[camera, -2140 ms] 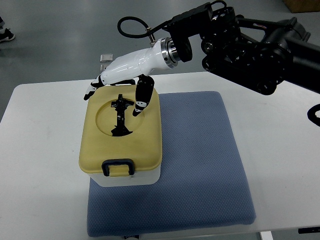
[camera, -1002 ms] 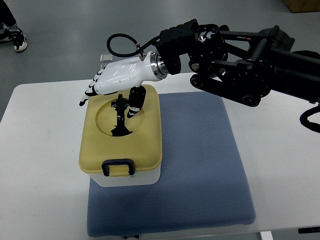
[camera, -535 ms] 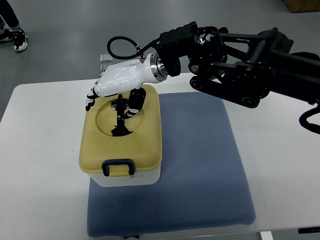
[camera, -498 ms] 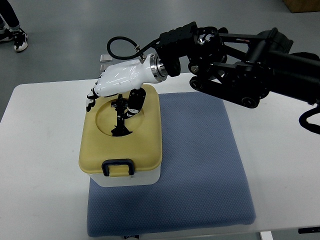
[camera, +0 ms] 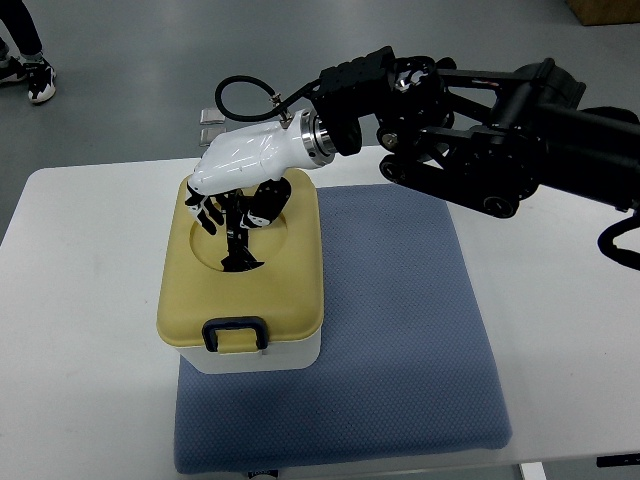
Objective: Open white storage box with right hand
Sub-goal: 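Lower the right hand onto the black handle and close fingers around it, then lift the yellow lid off the white box with the right hand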
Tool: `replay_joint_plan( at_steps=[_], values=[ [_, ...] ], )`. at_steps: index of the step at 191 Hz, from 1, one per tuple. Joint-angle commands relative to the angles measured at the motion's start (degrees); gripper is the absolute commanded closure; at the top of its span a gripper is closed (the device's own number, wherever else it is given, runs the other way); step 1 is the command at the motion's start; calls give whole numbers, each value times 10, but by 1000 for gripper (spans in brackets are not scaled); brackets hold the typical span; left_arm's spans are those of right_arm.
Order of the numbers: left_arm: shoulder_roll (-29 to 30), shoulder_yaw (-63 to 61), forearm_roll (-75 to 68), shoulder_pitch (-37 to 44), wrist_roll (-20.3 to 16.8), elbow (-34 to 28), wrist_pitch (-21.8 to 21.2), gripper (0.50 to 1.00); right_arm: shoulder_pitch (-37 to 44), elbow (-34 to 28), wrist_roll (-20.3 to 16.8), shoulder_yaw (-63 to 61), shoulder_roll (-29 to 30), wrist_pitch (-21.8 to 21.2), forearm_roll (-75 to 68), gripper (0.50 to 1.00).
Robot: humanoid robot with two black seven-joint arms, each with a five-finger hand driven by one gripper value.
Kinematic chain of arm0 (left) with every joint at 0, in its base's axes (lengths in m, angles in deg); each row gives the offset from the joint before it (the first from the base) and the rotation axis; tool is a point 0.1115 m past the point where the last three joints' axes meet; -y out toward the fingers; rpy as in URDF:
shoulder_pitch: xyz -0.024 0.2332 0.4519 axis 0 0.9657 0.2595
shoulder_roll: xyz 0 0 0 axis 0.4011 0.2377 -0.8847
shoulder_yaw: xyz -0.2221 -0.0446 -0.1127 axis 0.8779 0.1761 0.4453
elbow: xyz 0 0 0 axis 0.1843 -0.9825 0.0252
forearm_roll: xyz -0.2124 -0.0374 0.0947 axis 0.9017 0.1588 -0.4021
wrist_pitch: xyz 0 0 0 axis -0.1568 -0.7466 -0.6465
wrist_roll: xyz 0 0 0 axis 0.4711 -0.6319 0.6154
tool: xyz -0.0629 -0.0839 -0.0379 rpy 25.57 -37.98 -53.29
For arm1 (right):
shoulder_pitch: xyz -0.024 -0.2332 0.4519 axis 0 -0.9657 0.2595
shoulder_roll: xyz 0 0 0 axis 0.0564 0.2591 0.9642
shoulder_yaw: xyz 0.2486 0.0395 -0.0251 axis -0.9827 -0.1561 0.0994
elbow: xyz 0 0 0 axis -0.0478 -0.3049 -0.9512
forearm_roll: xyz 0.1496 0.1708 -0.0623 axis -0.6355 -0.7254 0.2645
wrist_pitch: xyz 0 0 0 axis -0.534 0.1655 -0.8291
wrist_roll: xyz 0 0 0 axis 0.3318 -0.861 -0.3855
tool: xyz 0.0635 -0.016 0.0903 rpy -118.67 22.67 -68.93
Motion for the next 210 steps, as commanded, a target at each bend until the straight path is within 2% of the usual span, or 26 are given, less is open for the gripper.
replay_joint_plan(
  at_steps=[1, 52, 130, 178, 210],
  values=[
    [0, 0, 0, 0, 0, 0, 0, 500, 0, 0, 1, 0, -1, 0, 0, 1000],
    [0, 0, 0, 0, 0, 0, 0, 500, -2, 0, 2, -1, 1, 6, -1, 1000],
    [0, 0, 0, 0, 0, 0, 0, 500, 18, -5, 43, -9, -8, 45, -1, 1000],
    [0, 0, 0, 0, 0, 0, 0, 500, 42, -7, 53, -27, -34, 45, -4, 1000],
    [0, 0, 0, 0, 0, 0, 0, 500, 57, -6, 74, -47, -67, 60, -7, 1000]
  ],
)
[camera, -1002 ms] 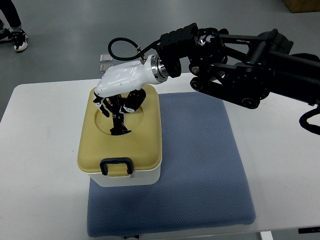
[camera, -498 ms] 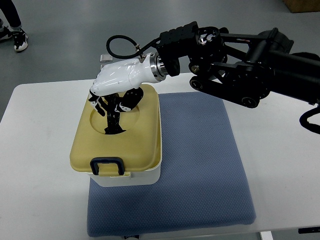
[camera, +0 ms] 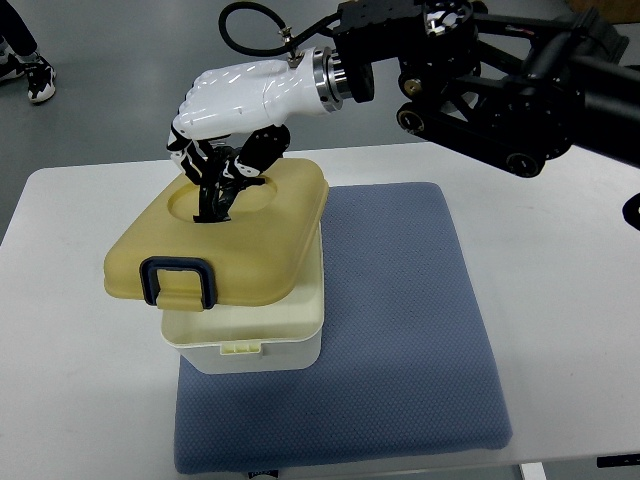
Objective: Open white storage box with right hand
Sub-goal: 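Lift the yellow lid off the white box with the right hand, then carry the lid beside the box and lower it onto the cushion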
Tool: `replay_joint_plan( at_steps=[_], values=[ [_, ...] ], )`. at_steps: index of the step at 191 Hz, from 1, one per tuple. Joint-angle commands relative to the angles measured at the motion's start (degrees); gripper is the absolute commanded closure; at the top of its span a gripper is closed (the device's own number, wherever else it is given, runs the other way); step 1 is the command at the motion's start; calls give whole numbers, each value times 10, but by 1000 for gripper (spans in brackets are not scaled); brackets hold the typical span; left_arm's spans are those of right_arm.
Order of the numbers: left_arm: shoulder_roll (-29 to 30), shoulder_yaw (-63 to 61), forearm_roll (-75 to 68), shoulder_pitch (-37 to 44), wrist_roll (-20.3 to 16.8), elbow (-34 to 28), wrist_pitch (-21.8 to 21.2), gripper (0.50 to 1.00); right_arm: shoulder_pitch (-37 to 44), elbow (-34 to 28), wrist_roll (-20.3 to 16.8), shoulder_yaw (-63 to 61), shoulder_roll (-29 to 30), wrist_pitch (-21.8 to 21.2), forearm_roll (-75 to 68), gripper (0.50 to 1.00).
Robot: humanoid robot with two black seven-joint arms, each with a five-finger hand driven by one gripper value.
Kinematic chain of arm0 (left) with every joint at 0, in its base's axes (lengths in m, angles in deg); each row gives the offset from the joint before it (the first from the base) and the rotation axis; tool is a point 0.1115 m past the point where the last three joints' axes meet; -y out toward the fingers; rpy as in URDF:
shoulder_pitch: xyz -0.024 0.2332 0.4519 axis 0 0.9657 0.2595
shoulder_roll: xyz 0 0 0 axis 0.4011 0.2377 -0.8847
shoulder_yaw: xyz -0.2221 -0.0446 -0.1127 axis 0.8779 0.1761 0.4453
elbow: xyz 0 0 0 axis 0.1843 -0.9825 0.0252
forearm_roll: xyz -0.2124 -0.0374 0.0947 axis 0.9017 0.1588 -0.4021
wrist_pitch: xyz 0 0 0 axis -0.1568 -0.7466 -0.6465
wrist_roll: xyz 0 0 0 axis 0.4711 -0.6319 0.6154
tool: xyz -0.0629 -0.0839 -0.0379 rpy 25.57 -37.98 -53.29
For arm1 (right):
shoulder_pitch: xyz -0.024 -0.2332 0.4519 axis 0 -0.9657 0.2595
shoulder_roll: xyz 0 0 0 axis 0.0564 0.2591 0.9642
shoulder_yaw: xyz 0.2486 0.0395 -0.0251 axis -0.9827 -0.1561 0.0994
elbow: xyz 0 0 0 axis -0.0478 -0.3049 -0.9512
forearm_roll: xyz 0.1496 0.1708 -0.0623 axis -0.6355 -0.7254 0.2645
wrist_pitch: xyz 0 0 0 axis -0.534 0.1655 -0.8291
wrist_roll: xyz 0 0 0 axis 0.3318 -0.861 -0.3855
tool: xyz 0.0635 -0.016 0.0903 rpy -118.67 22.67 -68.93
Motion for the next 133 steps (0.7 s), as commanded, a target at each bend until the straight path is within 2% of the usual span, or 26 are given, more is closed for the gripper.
replay_joint_plan(
  at_steps=[1, 71, 100, 133],
  values=[
    [0, 0, 0, 0, 0, 0, 0, 500, 10, 1, 13, -15, -22, 11, -2, 1000],
    [0, 0, 0, 0, 0, 0, 0, 500, 20, 7, 18, -12, -109, 31, 0, 1000],
    [0, 0, 0, 0, 0, -1, 0, 500, 6, 6, 24, -4, -161, 33, 3, 1000],
    [0, 0, 0, 0, 0, 0, 0, 500, -12, 7, 31, 24, -192, 62, 4, 1000]
  ],
)
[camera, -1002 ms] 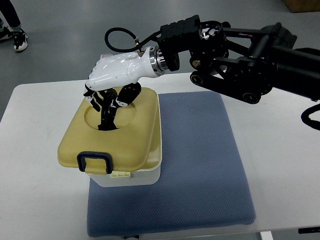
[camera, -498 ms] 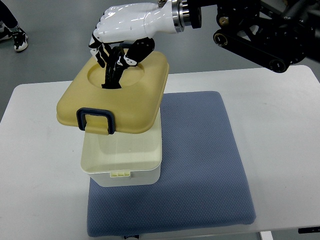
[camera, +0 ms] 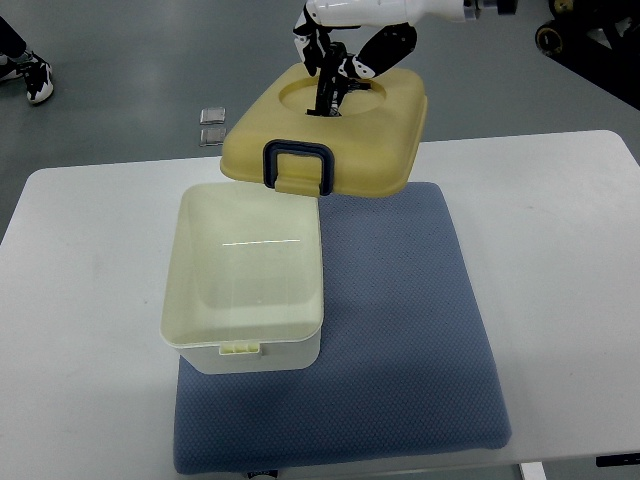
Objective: Open white storage box with right hand
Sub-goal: 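Carry the lid beside the box and lower it onto the cushion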
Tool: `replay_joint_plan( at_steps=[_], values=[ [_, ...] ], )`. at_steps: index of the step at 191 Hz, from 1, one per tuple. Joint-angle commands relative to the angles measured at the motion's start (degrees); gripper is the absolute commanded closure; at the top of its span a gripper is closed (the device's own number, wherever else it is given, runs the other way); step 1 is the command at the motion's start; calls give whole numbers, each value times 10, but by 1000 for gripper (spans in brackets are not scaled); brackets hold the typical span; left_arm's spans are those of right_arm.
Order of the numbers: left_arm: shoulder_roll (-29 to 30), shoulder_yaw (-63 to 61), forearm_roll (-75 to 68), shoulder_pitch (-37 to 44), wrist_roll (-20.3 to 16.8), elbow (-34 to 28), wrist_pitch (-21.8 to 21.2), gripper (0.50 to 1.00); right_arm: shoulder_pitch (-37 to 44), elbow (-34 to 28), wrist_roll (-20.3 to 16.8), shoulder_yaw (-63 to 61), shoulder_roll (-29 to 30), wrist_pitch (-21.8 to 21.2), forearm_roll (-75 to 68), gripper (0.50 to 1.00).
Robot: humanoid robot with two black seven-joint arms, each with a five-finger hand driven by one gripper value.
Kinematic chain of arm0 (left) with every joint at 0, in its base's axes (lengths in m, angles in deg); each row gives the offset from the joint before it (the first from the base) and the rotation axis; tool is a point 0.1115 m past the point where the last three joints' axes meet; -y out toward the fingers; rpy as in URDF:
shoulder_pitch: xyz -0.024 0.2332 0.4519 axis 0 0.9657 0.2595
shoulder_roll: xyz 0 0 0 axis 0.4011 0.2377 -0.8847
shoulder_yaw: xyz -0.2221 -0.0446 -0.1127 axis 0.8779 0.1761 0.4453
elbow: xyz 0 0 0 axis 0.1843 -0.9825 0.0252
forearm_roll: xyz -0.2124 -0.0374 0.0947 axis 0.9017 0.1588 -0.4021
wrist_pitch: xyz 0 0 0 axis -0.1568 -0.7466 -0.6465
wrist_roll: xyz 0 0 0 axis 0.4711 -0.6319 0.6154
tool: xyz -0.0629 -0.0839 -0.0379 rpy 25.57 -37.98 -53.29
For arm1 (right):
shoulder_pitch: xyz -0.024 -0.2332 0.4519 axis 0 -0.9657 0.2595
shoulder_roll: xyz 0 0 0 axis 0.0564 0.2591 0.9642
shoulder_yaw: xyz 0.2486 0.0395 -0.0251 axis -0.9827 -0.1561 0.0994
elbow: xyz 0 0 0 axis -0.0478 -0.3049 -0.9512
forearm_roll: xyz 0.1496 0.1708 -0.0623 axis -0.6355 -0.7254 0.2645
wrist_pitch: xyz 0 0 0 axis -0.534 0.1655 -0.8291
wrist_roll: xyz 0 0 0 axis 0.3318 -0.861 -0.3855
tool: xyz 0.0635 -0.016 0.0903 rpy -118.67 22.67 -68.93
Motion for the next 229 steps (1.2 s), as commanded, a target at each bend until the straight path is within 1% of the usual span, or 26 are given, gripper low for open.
replay_joint_plan(
  at_steps=[1, 26, 45, 68, 97, 120, 164, 190, 229],
  values=[
    [0, 0, 0, 0, 0, 0, 0, 500, -8, 0, 2, 18, -18, 16, 0, 1000],
    [0, 0, 0, 0, 0, 0, 0, 500, -30, 2, 2, 34, -39, 50, 3, 1000],
    [0, 0, 0, 0, 0, 0, 0, 500, -54, 14, 2, 34, -40, 61, 17, 1000],
    [0, 0, 0, 0, 0, 0, 0, 500, -81, 39, 2, 34, -39, 87, 24, 1000],
    [0, 0, 0, 0, 0, 0, 0, 500, -103, 82, 2, 33, -31, 108, 26, 1000],
    [0, 0, 0, 0, 0, 0, 0, 500, -129, 97, 2, 34, -27, 129, 26, 1000],
    [0, 0, 0, 0, 0, -1, 0, 500, -156, 125, 1, 41, -7, 150, 26, 1000],
    [0, 0, 0, 0, 0, 0, 0, 500, -173, 148, 1, 42, 10, 156, 26, 1000],
    [0, 0, 0, 0, 0, 0, 0, 500, -189, 163, 1, 43, 22, 161, 26, 1000]
  ],
)
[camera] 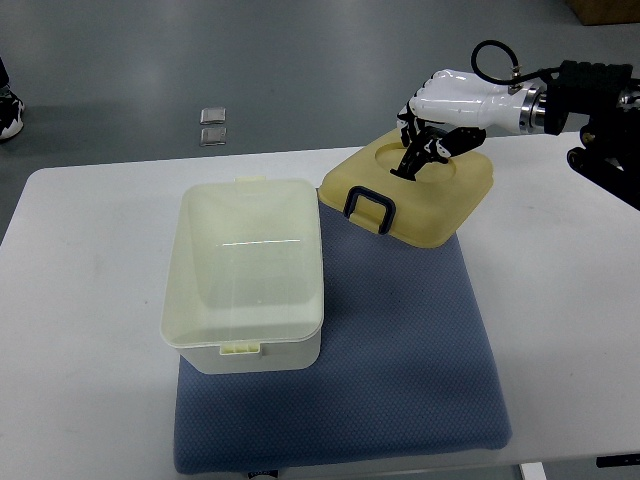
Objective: Open white storage box with right hand
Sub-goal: 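Carry the lid beside the box and lower it onto the cushion, then open the right hand, release the handle, and withdraw the hand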
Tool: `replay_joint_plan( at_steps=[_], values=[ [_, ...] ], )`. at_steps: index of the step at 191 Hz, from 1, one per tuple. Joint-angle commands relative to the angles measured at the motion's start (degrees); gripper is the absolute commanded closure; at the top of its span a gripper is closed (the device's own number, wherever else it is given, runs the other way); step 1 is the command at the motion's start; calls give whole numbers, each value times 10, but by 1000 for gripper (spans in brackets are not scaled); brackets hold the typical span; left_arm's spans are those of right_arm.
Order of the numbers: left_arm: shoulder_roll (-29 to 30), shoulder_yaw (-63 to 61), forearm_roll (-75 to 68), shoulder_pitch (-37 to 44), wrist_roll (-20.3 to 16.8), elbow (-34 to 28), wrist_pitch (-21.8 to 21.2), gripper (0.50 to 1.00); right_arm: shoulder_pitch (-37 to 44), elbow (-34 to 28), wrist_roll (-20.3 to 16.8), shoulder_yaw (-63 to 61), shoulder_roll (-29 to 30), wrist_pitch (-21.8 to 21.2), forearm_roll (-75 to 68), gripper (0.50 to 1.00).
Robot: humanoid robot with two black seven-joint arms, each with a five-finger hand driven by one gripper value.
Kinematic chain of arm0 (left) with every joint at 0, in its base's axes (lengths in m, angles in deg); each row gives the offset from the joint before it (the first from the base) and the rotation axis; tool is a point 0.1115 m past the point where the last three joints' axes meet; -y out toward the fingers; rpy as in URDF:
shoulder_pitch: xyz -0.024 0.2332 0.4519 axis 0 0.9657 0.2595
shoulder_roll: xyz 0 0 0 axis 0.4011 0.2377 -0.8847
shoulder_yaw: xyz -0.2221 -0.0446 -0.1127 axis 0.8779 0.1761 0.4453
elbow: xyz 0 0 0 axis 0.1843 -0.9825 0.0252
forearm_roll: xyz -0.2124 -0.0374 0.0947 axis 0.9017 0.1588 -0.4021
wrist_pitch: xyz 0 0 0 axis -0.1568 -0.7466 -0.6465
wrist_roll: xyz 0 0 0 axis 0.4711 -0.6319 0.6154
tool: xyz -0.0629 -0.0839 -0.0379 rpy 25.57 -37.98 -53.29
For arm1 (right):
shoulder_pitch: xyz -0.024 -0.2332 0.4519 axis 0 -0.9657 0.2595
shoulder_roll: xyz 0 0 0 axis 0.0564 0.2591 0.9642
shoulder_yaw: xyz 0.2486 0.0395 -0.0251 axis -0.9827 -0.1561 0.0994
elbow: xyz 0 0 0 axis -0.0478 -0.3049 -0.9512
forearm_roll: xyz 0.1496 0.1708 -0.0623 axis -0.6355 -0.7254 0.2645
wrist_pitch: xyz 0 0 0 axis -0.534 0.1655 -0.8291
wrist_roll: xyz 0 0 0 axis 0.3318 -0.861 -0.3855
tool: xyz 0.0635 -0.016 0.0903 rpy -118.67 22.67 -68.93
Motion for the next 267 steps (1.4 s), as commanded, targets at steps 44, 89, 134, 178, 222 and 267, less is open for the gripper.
replay_joint_plan(
  at_steps=[44, 89, 134, 178, 222, 267],
  values=[
    [0, 0, 0, 0, 0, 0, 1, 500, -20, 7, 0, 25, 14, 20, 0, 1000],
    [0, 0, 0, 0, 0, 0, 0, 500, -37, 7, -3, 26, 28, 47, -5, 969],
    [0, 0, 0, 0, 0, 0, 0, 500, -46, 6, -3, 25, 42, 79, -8, 732],
    [0, 0, 0, 0, 0, 0, 0, 500, -57, 4, -3, 26, 43, 74, -10, 664],
    [0, 0, 0, 0, 0, 0, 0, 500, -51, -3, -1, 26, 37, 61, -11, 599],
    [0, 0, 0, 0, 0, 0, 1, 500, -25, -24, 0, 26, 10, -29, -10, 595]
  ],
)
